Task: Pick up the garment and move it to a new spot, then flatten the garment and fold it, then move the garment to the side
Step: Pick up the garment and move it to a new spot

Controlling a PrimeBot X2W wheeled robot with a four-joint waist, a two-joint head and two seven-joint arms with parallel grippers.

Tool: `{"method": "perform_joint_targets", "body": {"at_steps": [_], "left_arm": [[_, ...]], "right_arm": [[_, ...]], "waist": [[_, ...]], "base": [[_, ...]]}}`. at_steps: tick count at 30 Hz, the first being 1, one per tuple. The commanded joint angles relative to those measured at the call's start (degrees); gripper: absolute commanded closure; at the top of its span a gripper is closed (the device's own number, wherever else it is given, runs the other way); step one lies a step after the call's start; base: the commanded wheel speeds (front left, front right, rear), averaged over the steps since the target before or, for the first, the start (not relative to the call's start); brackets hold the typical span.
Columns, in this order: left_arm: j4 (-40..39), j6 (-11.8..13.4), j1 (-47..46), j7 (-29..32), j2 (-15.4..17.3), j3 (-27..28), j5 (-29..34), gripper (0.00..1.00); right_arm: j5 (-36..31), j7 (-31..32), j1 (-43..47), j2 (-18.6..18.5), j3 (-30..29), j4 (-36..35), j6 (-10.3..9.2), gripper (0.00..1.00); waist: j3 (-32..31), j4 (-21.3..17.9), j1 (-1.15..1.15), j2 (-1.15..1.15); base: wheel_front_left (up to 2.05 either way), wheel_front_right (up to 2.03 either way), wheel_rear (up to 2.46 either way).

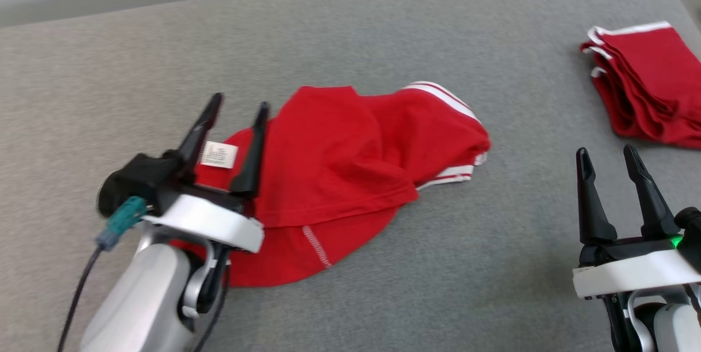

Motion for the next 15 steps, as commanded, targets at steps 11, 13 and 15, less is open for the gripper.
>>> {"method": "perform_joint_targets", "body": {"at_steps": [11,13,15], "left_arm": [[3.3,0.6,8.4,-3.6,4.1,10.7,-5.1,0.0],[3.5,-0.3,9.9,-3.9,4.7,12.2,-6.0,0.0],[3.3,-1.4,11.4,-4.0,5.4,13.6,-6.5,0.0]], "right_arm": [[-1.3,3.4,2.5,-0.3,-0.6,-1.1,0.01,0.0],[-1.4,3.7,2.9,-0.3,-0.7,-1.2,0.01,0.0],[-1.3,4.0,3.4,-0.3,-0.5,-1.3,0.01,0.0]], "waist": [[-7.6,10.3,0.0,0.0],[-8.4,11.0,0.0,0.0],[-9.0,11.5,0.0,0.0]], "base": [[0.0,0.0,0.0],[0.0,0.0,0.0],[0.0,0.0,0.0]]}}
